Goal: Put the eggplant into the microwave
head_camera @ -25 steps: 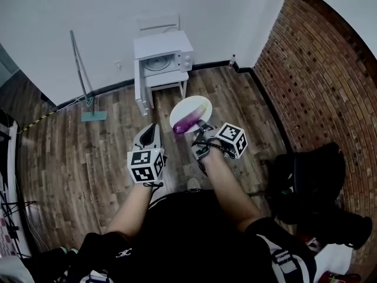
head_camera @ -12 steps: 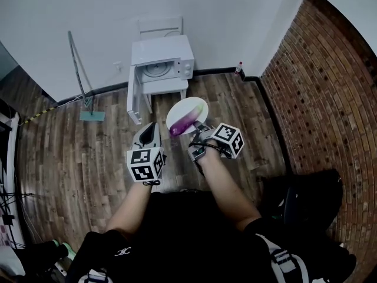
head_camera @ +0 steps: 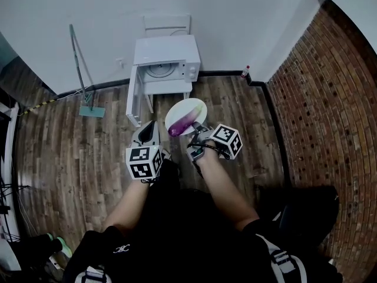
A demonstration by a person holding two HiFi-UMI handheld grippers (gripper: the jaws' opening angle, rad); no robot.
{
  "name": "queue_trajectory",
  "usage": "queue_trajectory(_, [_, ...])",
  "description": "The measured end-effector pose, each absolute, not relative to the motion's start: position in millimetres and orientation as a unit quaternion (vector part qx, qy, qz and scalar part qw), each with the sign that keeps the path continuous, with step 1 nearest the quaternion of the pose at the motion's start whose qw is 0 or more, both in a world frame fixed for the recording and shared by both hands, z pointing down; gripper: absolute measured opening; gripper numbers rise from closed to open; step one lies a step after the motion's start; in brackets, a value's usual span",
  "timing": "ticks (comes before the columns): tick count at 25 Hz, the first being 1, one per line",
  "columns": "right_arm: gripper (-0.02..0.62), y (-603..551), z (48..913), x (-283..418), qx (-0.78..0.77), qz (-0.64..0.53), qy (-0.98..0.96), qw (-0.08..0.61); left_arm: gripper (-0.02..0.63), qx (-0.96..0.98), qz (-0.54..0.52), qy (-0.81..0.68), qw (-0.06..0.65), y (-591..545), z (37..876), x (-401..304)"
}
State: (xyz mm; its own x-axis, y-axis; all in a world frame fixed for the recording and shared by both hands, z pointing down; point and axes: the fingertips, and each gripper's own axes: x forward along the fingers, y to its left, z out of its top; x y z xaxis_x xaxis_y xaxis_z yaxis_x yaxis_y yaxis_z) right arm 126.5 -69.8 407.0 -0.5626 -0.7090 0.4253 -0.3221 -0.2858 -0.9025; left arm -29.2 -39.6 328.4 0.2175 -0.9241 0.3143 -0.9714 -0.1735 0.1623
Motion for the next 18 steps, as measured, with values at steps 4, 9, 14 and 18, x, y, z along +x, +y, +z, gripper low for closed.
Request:
queue_trajectory(4, [0.026, -110.9, 413.6, 115.6, -0.446, -0.665, 0.582, 0.139, 0.0, 0.763, 0.065, -0.621, 0.167, -83.7, 335.7, -40.3])
queue_trajectory(9, [0.026, -175.3, 416.9, 99.9, -0.446, -0.667, 0.581, 0.133, 0.0, 0.762, 0.058, -0.622, 0.172, -151.2, 336.7, -58.1])
queue_trajectory(14, [0.026, -241.1, 417.9, 85.1, -0.441, -0.668, 0.585, 0.131, 0.0, 0.759, 0.056, -0.624, 0.175, -212.9, 336.3, -75.5])
queue_trajectory(18, [0.026, -287.3, 425.2, 66.6, -0.442, -0.67, 0.585, 0.117, 0.0, 0.755, 0.051, -0.629, 0.178, -254.4, 340.6, -95.7])
